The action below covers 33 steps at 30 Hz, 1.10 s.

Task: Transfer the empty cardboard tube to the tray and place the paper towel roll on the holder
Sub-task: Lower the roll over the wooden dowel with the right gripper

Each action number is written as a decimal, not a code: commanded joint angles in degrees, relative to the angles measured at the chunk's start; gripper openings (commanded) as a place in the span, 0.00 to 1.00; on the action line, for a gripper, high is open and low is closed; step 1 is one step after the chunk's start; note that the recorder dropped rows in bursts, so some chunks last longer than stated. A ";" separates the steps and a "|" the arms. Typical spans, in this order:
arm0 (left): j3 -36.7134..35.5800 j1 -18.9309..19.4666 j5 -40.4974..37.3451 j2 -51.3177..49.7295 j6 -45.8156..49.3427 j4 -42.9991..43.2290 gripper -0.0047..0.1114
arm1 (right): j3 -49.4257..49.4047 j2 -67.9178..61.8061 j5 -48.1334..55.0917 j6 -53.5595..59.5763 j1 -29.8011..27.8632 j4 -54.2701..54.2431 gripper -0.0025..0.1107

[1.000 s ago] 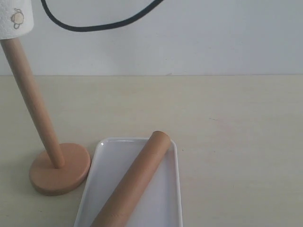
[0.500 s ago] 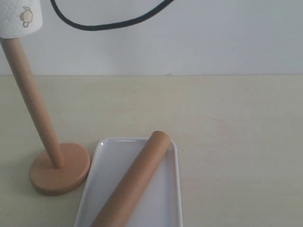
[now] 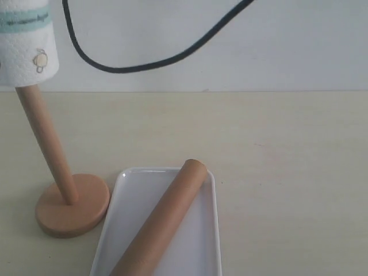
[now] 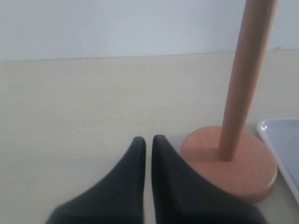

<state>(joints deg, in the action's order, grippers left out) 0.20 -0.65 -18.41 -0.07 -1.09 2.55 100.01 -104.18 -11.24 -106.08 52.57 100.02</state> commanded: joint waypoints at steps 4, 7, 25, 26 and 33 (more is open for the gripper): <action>-0.20 0.14 0.22 0.07 -0.37 -0.37 0.08 | -6.77 -1.22 2.76 5.97 -0.11 -0.07 0.02; -0.20 0.14 0.22 0.07 -0.37 -0.37 0.08 | -6.77 -4.37 2.98 7.61 -0.11 -0.07 0.02; -0.20 0.14 0.22 0.07 -0.37 -0.37 0.08 | -6.77 -15.19 3.80 13.38 0.09 -0.99 0.02; -0.20 0.14 0.22 0.07 -0.37 -0.37 0.08 | -6.77 -15.43 3.80 15.73 0.10 -3.02 0.02; -0.20 0.14 0.22 0.07 -0.37 -0.37 0.08 | -6.77 -17.90 -7.51 52.22 0.02 -40.26 0.02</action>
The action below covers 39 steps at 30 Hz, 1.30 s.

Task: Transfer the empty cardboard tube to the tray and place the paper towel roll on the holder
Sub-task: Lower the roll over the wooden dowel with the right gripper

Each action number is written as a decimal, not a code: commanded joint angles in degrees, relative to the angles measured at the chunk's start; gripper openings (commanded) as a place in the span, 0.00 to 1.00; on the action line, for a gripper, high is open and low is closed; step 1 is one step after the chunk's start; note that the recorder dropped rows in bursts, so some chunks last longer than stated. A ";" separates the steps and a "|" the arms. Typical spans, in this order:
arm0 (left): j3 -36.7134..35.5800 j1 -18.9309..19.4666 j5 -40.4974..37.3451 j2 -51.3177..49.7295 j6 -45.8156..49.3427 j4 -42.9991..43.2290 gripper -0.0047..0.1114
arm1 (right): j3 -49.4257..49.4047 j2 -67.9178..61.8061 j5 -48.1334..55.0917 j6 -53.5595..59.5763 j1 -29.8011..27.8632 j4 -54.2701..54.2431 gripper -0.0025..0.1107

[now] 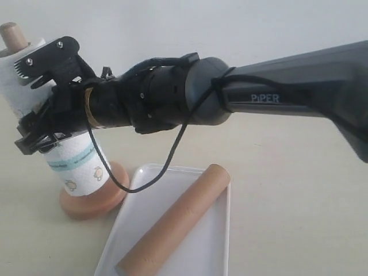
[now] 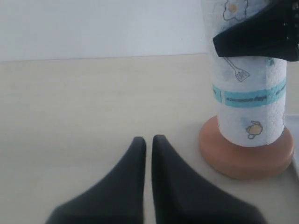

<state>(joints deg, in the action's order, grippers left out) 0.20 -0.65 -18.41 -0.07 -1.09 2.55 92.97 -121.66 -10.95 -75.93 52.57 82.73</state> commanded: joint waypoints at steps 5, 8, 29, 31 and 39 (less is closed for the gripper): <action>-0.20 0.14 0.22 0.07 -0.37 -0.37 0.08 | 0.26 -0.70 -6.25 33.30 0.02 -35.83 0.02; -0.20 0.14 0.22 0.07 -0.37 -0.37 0.08 | 0.26 -0.70 -6.26 33.19 0.02 -35.83 0.02; -0.20 0.14 0.22 0.07 -0.37 -0.37 0.08 | -3.70 -0.82 -11.07 33.11 0.02 -34.40 0.02; -0.20 0.14 0.22 0.07 -0.37 -0.37 0.08 | -3.70 -0.82 -11.35 33.11 0.02 -34.40 0.02; -0.20 0.14 0.22 0.07 -0.37 -0.37 0.08 | -3.70 -0.82 -6.89 32.40 0.02 -34.40 0.02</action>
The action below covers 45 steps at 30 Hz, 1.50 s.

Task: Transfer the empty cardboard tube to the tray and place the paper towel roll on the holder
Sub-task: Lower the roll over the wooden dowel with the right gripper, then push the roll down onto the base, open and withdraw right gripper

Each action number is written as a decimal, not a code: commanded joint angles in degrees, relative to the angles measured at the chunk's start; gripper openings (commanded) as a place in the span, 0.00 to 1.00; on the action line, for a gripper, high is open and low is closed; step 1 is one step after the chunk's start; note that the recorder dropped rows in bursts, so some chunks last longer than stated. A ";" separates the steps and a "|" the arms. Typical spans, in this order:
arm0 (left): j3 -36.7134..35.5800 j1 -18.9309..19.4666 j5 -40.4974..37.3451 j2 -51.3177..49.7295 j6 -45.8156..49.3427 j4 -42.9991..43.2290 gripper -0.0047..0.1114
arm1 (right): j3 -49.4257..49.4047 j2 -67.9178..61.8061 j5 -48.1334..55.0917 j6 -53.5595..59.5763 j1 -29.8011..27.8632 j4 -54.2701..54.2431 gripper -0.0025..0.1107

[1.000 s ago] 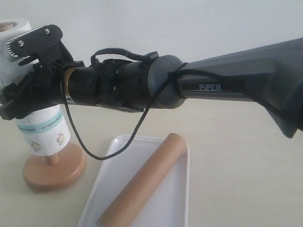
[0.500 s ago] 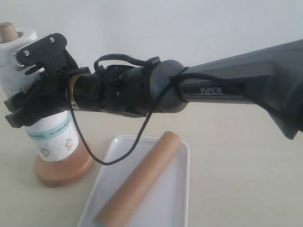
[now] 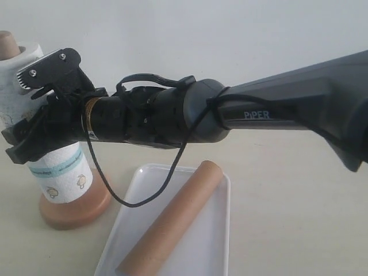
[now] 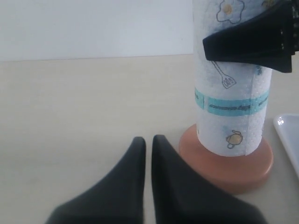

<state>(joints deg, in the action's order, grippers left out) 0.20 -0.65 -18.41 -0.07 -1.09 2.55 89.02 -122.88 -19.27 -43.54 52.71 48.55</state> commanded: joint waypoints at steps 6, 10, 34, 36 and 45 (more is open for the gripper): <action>-0.20 0.14 0.22 0.07 -0.37 -0.37 0.08 | 0.25 0.41 3.79 -1.98 -0.11 -0.21 0.30; -0.20 0.14 0.22 0.07 -0.37 -0.37 0.08 | 0.25 0.41 4.25 -4.69 -0.11 -0.21 0.64; -0.20 0.14 0.22 0.07 -0.37 -0.37 0.08 | 0.10 8.99 25.17 -6.73 7.90 0.20 0.75; -0.20 0.14 0.22 0.07 -0.37 -0.37 0.08 | 0.10 9.24 27.99 -6.73 9.62 0.20 0.75; -0.20 0.14 0.22 0.07 -0.37 -0.37 0.08 | 0.10 12.39 37.88 -5.74 12.89 1.54 0.75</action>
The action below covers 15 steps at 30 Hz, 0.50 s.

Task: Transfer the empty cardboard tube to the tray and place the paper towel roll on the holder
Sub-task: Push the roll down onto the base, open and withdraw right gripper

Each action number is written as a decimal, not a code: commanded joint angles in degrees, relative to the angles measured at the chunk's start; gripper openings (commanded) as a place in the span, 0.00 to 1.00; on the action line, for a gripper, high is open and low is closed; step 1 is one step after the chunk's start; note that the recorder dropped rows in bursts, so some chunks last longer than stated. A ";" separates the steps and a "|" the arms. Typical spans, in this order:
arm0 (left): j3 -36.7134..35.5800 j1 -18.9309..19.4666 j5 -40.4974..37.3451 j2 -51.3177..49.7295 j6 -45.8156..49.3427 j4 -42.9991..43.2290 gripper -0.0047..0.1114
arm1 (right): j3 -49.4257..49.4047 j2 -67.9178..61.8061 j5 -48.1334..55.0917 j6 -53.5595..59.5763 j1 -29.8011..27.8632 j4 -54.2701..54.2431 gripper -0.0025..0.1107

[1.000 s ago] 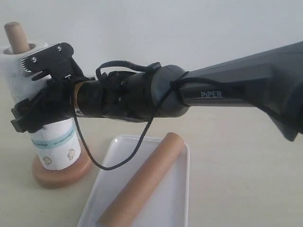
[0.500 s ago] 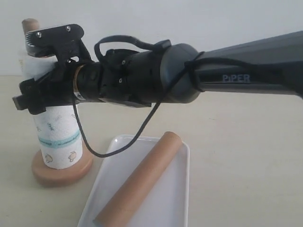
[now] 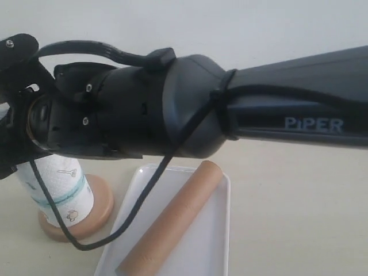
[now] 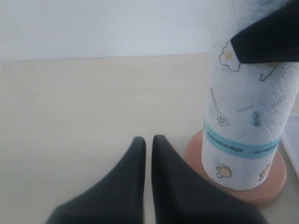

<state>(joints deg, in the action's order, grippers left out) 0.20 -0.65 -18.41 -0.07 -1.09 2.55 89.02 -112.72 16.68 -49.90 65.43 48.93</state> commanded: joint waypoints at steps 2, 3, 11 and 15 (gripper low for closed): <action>-0.20 0.14 0.22 0.07 -0.37 -0.37 0.08 | 0.10 2.82 1.94 0.63 -0.31 1.97 0.75; -0.20 0.14 0.22 0.07 -0.37 -0.37 0.08 | 0.10 2.96 2.10 0.63 -0.29 1.97 0.75; -0.20 0.14 0.22 0.07 -0.37 -0.37 0.08 | 0.10 5.42 9.06 0.49 -0.33 1.97 0.75; -0.20 0.14 0.22 0.07 -0.37 -0.37 0.08 | 0.10 8.08 10.67 0.49 -0.21 -0.14 0.75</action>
<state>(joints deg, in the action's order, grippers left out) 0.20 -0.65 -18.41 -0.07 -1.09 2.55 89.02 -107.51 26.31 -49.71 65.21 49.85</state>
